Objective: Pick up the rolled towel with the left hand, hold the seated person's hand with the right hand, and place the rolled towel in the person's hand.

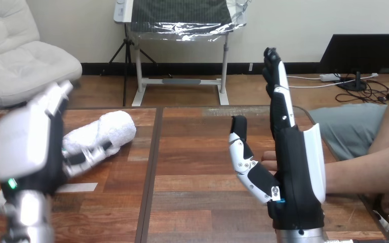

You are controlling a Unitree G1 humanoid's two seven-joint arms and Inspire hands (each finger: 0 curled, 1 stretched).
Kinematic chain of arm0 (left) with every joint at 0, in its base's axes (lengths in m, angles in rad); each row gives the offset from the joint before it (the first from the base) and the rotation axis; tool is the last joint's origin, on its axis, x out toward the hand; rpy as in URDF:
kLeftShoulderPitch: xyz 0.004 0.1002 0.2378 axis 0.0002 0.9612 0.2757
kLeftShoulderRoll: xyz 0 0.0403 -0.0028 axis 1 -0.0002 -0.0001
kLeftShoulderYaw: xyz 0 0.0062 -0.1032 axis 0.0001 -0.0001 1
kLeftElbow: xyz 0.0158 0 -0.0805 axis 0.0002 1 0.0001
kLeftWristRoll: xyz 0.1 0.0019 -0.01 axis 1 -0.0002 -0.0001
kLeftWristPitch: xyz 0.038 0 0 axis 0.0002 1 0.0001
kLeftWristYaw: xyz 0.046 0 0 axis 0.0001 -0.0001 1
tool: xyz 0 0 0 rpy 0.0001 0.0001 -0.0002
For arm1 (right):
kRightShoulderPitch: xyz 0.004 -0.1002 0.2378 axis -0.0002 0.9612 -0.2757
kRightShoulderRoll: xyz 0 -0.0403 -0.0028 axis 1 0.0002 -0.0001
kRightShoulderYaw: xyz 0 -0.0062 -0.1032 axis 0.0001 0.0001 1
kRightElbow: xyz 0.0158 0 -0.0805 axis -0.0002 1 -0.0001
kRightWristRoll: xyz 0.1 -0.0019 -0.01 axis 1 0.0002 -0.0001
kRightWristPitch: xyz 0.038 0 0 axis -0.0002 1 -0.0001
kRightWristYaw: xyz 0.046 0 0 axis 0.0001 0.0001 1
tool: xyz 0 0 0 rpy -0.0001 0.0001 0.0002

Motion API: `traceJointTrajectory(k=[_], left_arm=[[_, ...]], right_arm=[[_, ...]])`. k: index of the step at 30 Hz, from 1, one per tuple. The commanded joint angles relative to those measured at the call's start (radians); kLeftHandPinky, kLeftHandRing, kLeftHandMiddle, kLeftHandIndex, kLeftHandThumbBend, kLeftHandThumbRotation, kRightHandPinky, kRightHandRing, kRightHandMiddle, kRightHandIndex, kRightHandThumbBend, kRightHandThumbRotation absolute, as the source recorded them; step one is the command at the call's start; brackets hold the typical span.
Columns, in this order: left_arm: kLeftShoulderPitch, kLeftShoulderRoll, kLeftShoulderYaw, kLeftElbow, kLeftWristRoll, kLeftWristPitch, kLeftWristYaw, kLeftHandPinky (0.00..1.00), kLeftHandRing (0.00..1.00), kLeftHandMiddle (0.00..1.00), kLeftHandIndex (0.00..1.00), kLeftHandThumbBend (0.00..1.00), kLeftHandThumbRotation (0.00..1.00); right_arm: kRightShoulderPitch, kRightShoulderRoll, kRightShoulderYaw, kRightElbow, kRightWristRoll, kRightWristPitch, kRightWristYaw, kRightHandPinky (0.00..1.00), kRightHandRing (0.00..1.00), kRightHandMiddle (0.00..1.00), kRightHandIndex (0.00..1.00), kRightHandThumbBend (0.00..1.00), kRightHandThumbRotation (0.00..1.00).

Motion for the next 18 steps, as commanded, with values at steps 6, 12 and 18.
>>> traceJointTrajectory(k=[6, 12, 18], left_arm=[[-0.137, 0.095, -0.043, 0.12, -0.001, 0.007, 0.048, 0.79, 0.85, 0.88, 0.85, 0.81, 0.31], [-0.175, 0.132, -0.058, 0.212, -0.017, -0.003, 0.083, 0.81, 0.86, 0.89, 0.87, 0.8, 0.35], [-0.219, 0.166, -0.081, 0.314, -0.016, -0.008, 0.128, 0.83, 0.87, 0.9, 0.88, 0.78, 0.41]], right_arm=[[-0.048, 0.036, -0.014, -0.003, 0.004, -0.011, 0.003, 1.0, 1.0, 1.0, 1.0, 0.0, 0.0], [-0.051, 0.036, -0.016, -0.001, 0.005, -0.013, 0.003, 1.0, 1.0, 1.0, 1.0, 0.0, 0.0], [-0.049, 0.038, -0.016, -0.005, 0.005, -0.007, 0.005, 1.0, 1.0, 1.0, 1.0, 0.0, 0.0]])
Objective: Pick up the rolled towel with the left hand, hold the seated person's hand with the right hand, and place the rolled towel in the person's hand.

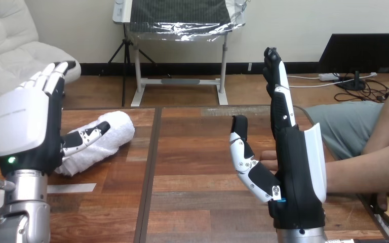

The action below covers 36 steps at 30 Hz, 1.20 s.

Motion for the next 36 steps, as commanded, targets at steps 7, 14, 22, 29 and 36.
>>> traceJointTrajectory(k=[7, 14, 22, 29, 36], left_arm=[[-0.119, 0.065, -0.055, 0.198, -0.024, -0.018, 0.08, 0.86, 0.89, 0.91, 0.89, 0.77, 0.49], [-0.17, 0.085, -0.081, 0.304, -0.054, -0.043, 0.096, 0.88, 0.91, 0.93, 0.91, 0.77, 0.55], [-0.235, 0.095, -0.108, 0.43, -0.117, -0.089, 0.08, 0.89, 0.92, 0.94, 0.93, 0.81, 0.64], [-0.288, 0.099, -0.129, 0.524, -0.18, -0.128, 0.035, 0.88, 0.93, 0.95, 0.94, 0.85, 0.66], [-0.336, 0.116, -0.171, 0.598, -0.179, -0.141, 0.009, 0.87, 0.93, 0.95, 0.95, 0.88, 0.66]], right_arm=[[-0.049, 0.036, -0.015, -0.003, 0.004, -0.005, 0.005, 1.0, 1.0, 1.0, 1.0, 0.0, 0.0], [-0.048, 0.036, -0.014, -0.007, 0.005, -0.001, 0.01, 1.0, 1.0, 1.0, 1.0, 0.0, 0.0], [-0.048, 0.038, -0.016, -0.01, 0.006, 0.002, 0.014, 1.0, 1.0, 1.0, 1.0, 0.0, 0.0], [-0.048, 0.038, -0.018, -0.013, 0.01, 0.004, 0.022, 1.0, 1.0, 1.0, 1.0, 0.0, 0.0], [-0.048, 0.035, -0.023, -0.008, 0.013, -0.002, 0.023, 1.0, 1.0, 1.0, 1.0, 0.0, 0.0]])
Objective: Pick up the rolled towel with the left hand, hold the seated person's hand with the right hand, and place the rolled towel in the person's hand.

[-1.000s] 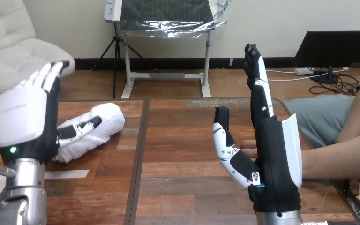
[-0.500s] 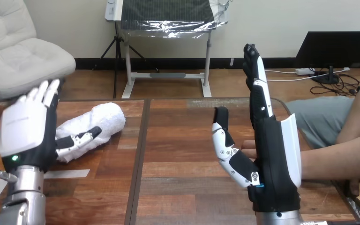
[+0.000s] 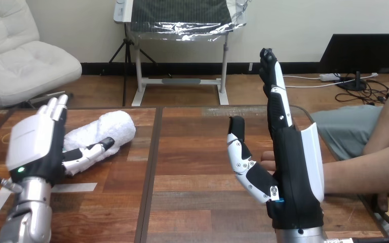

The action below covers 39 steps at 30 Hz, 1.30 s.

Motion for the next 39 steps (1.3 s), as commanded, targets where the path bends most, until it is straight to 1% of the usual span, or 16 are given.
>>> traceJointTrajectory(k=[1, 3, 6, 9, 13, 19, 24, 30, 35, 39], left_arm=[[-0.134, 0.039, -0.048, 0.055, -0.006, -0.03, -0.02, 0.87, 0.93, 0.95, 0.95, 0.88, 0.66], [-0.143, 0.039, -0.055, 0.065, -0.01, -0.027, -0.029, 0.87, 0.93, 0.95, 0.95, 0.89, 0.66], [-0.163, 0.04, -0.069, 0.097, -0.006, -0.034, -0.019, 0.85, 0.92, 0.95, 0.94, 0.9, 0.65], [-0.182, 0.039, -0.081, 0.118, -0.007, -0.024, -0.024, 0.85, 0.92, 0.95, 0.94, 0.9, 0.63], [-0.208, 0.035, -0.097, 0.149, -0.008, -0.012, -0.025, 0.84, 0.92, 0.95, 0.94, 0.9, 0.61], [-0.245, 0.032, -0.123, 0.197, -0.003, -0.005, -0.009, 0.83, 0.91, 0.94, 0.92, 0.9, 0.56], [-0.269, 0.029, -0.144, 0.22, 0.004, 0.015, -0.007, 0.84, 0.91, 0.94, 0.93, 0.9, 0.57], [-0.3, 0.028, -0.18, 0.257, 0.024, 0.033, 0.013, 0.85, 0.92, 0.94, 0.92, 0.89, 0.58], [-0.321, 0.024, -0.209, 0.272, 0.041, 0.065, 0.017, 0.88, 0.92, 0.94, 0.93, 0.89, 0.6], [-0.332, 0.02, -0.221, 0.284, 0.039, 0.074, 0.02, 0.9, 0.93, 0.94, 0.92, 0.89, 0.6]], right_arm=[[-0.048, 0.034, -0.022, -0.009, 0.009, -0.003, 0.002, 1.0, 1.0, 1.0, 1.0, 0.0, 0.0], [-0.048, 0.034, -0.023, -0.009, 0.008, -0.002, 0.002, 1.0, 1.0, 1.0, 1.0, 0.0, 0.0], [-0.048, 0.034, -0.024, -0.01, 0.008, 0.001, 0.004, 1.0, 1.0, 1.0, 1.0, 0.0, 0.0], [-0.044, 0.037, -0.023, -0.015, 0.014, 0.008, 0.008, 1.0, 1.0, 1.0, 1.0, 0.0, 0.0], [-0.045, 0.032, -0.026, -0.013, 0.02, 0.002, 0.013, 1.0, 1.0, 1.0, 1.0, 0.0, 0.0], [-0.047, 0.028, -0.03, -0.01, 0.023, -0.004, 0.017, 1.0, 1.0, 1.0, 1.0, 0.0, 0.0], [-0.045, 0.03, -0.032, -0.014, 0.025, 0.003, 0.021, 1.0, 1.0, 1.0, 1.0, 0.0, 0.0], [-0.044, 0.031, -0.035, -0.014, 0.026, 0.005, 0.025, 1.0, 1.0, 1.0, 1.0, 0.0, 0.0], [-0.042, 0.032, -0.038, -0.017, 0.021, 0.01, 0.029, 1.0, 1.0, 1.0, 1.0, 0.0, 0.0], [-0.043, 0.032, -0.04, -0.017, 0.019, 0.01, 0.032, 1.0, 1.0, 1.0, 1.0, 0.0, 0.0]])
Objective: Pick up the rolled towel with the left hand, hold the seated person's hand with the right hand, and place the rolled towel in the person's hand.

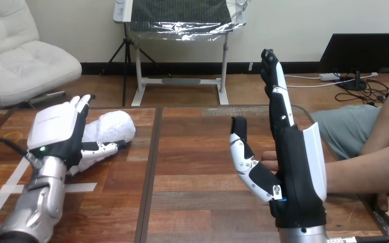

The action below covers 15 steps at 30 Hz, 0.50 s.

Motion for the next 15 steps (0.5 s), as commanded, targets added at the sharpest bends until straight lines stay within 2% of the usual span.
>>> traceJointTrajectory(k=[1, 6, 15], left_arm=[[-0.097, 0.008, -0.033, 0.016, 0.014, 0.017, 0.026, 0.9, 0.93, 0.94, 0.92, 0.89, 0.6], [-0.107, 0.008, -0.059, 0.023, 0.025, 0.038, 0.029, 0.91, 0.93, 0.94, 0.92, 0.88, 0.59], [-0.123, 0.01, -0.114, 0.05, 0.071, 0.067, 0.07, 0.9, 0.93, 0.93, 0.91, 0.89, 0.58]], right_arm=[[-0.045, 0.031, -0.016, -0.014, 0.008, 0.0, 0.004, 1.0, 1.0, 1.0, 1.0, 0.0, 0.0], [-0.045, 0.03, -0.019, -0.014, 0.007, -0.001, 0.006, 1.0, 1.0, 1.0, 1.0, 0.0, 0.0], [-0.039, 0.033, -0.02, -0.025, 0.006, 0.015, 0.011, 1.0, 1.0, 1.0, 1.0, 0.0, 0.0]])
